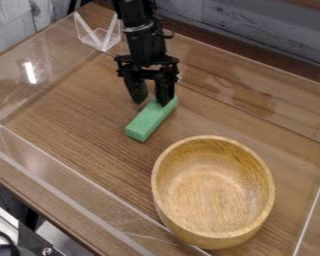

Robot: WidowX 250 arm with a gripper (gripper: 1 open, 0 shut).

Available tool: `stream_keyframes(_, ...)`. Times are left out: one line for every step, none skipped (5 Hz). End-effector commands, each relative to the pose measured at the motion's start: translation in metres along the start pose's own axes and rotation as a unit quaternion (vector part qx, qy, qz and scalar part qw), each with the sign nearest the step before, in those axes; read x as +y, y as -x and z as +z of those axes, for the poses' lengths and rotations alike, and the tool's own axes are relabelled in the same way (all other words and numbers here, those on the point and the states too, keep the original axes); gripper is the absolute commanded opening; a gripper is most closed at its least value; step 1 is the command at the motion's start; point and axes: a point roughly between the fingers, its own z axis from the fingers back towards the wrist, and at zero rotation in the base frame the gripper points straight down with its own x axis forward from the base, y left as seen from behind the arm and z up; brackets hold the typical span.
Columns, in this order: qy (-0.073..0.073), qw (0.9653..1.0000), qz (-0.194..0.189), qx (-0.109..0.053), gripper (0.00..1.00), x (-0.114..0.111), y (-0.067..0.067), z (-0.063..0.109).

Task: Remove the green block from inside the brown bowl and put it on the table

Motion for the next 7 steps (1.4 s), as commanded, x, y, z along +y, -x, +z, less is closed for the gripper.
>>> stream_keyframes(-0.01,0.9996,-0.012,-0.023,1.0,-0.0033,-0.0106,0.0187)
stream_keyframes(-0.011,0.9996,-0.012,-0.022,1.0,-0.0039,-0.0125,0.0174)
stream_keyframes(-0.011,0.9997,-0.013,-0.02,1.0,-0.0045,-0.0141,0.0164)
stream_keyframes(-0.011,0.9997,-0.014,-0.017,1.0,-0.0049,-0.0153,0.0174)
stream_keyframes(-0.011,0.9997,-0.014,-0.015,1.0,-0.0051,-0.0162,0.0178)
stream_keyframes(-0.012,0.9997,-0.015,-0.013,1.0,-0.0052,-0.0171,0.017)
stream_keyframes(-0.012,0.9998,-0.015,-0.01,1.0,-0.0051,-0.0178,0.0159)
